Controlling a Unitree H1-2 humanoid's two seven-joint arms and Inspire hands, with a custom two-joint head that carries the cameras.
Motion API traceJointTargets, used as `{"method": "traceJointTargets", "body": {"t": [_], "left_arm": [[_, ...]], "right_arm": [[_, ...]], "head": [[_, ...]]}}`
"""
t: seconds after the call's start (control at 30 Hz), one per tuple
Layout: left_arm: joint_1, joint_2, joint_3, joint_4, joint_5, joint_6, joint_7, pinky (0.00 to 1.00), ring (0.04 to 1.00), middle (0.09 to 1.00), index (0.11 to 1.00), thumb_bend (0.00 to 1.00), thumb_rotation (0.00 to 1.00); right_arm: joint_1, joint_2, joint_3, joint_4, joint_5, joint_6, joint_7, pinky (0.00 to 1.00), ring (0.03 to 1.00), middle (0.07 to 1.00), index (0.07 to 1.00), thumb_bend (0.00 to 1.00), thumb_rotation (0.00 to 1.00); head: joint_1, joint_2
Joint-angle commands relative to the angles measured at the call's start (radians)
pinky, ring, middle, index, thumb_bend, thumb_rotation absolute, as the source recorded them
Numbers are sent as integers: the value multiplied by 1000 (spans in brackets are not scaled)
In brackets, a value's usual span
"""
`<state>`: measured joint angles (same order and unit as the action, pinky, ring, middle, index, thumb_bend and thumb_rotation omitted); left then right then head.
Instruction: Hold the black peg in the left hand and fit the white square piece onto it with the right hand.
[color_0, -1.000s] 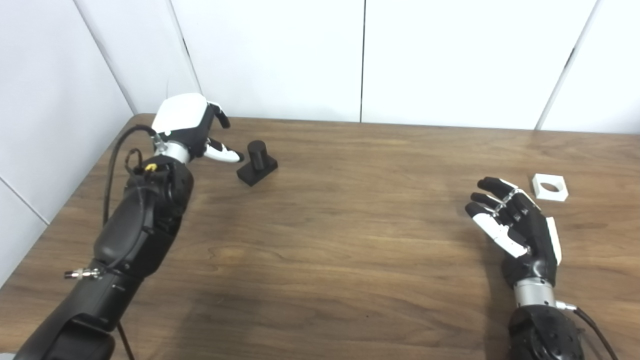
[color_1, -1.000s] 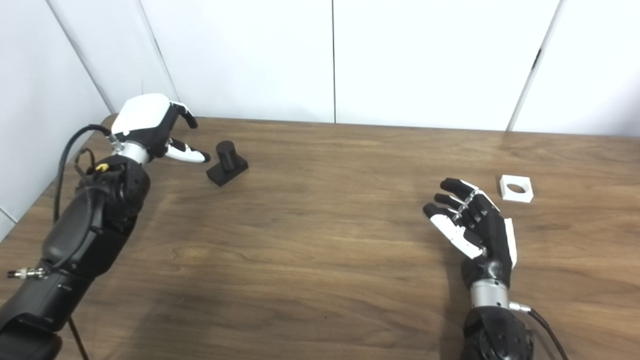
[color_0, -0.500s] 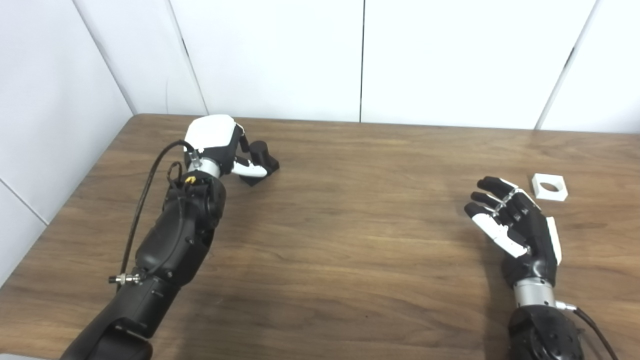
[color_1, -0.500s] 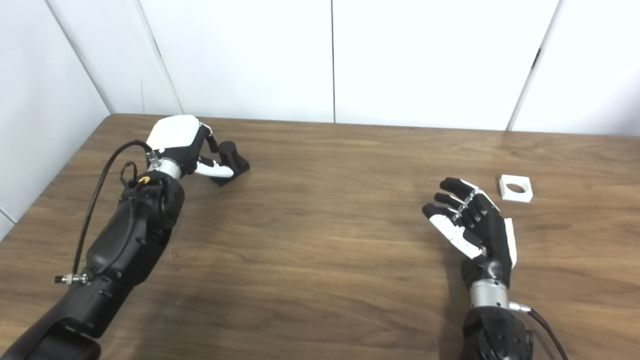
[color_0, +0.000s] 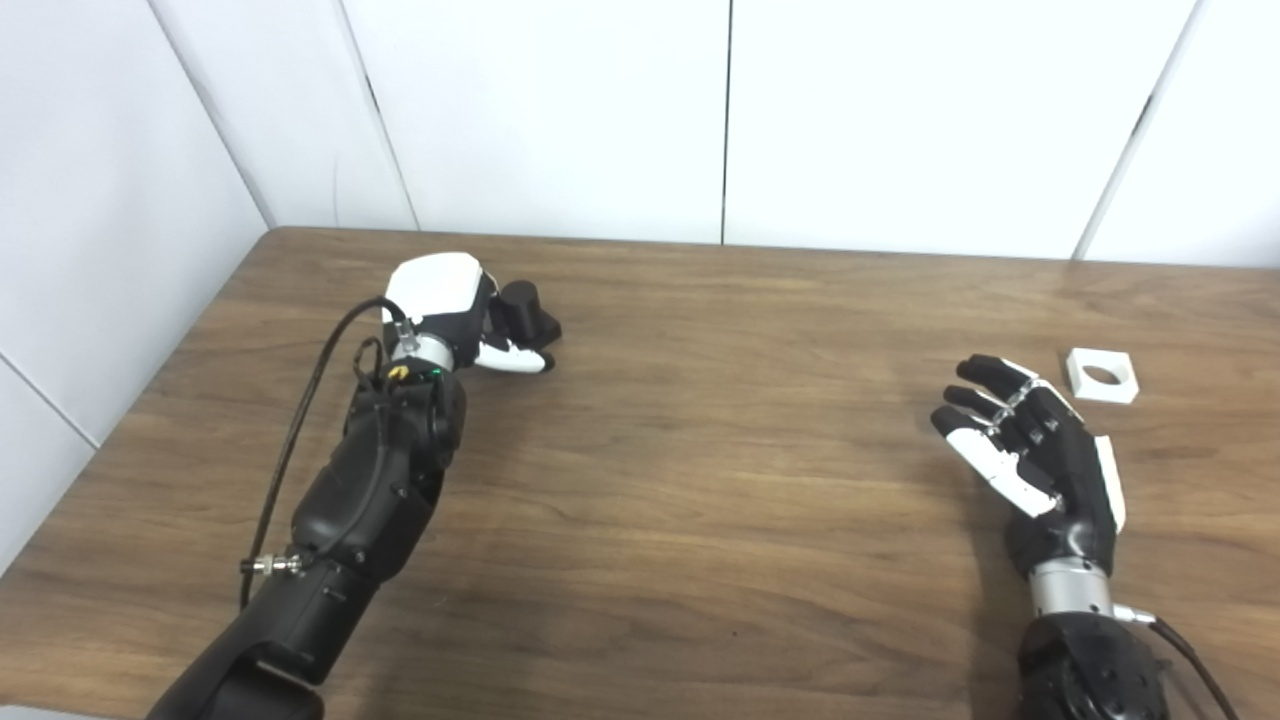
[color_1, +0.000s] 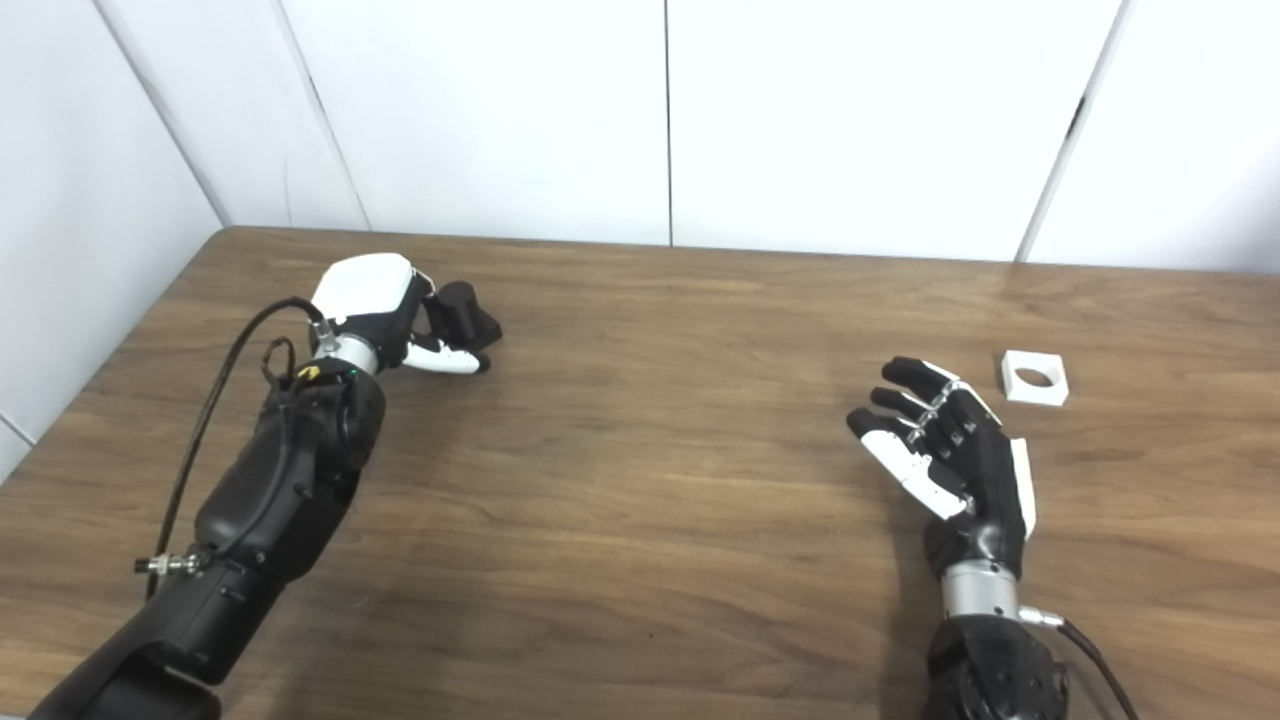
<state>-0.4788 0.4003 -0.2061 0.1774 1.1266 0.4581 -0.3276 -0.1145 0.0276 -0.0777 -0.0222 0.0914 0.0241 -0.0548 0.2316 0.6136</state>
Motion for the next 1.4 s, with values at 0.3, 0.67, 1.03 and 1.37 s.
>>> {"method": "traceJointTargets", "body": {"t": [0.3, 0.67, 1.03, 1.37], "left_arm": [[-28, 24, 2, 24, 20, 10, 41, 524, 740, 793, 565, 896, 514], [-22, 35, -12, 38, -32, 1, 98, 507, 736, 800, 577, 825, 460], [-31, 47, -17, 16, -34, 8, 118, 492, 723, 778, 588, 838, 444], [-34, 55, 2, -60, -53, 3, 102, 538, 746, 801, 524, 840, 382]], "right_arm": [[13, -6, -10, -31, 9, -16, 3, 581, 665, 712, 647, 711, 170], [23, -3, -11, -36, 7, -13, 0, 586, 661, 714, 646, 713, 172], [14, -4, -9, -23, 10, -18, 4, 588, 665, 713, 650, 722, 179], [5, -2, -5, -5, 12, -25, 8, 581, 665, 717, 648, 722, 181]], "head": [[-4, 10], [-8, 16], [2, 17], [4, 13]]}}
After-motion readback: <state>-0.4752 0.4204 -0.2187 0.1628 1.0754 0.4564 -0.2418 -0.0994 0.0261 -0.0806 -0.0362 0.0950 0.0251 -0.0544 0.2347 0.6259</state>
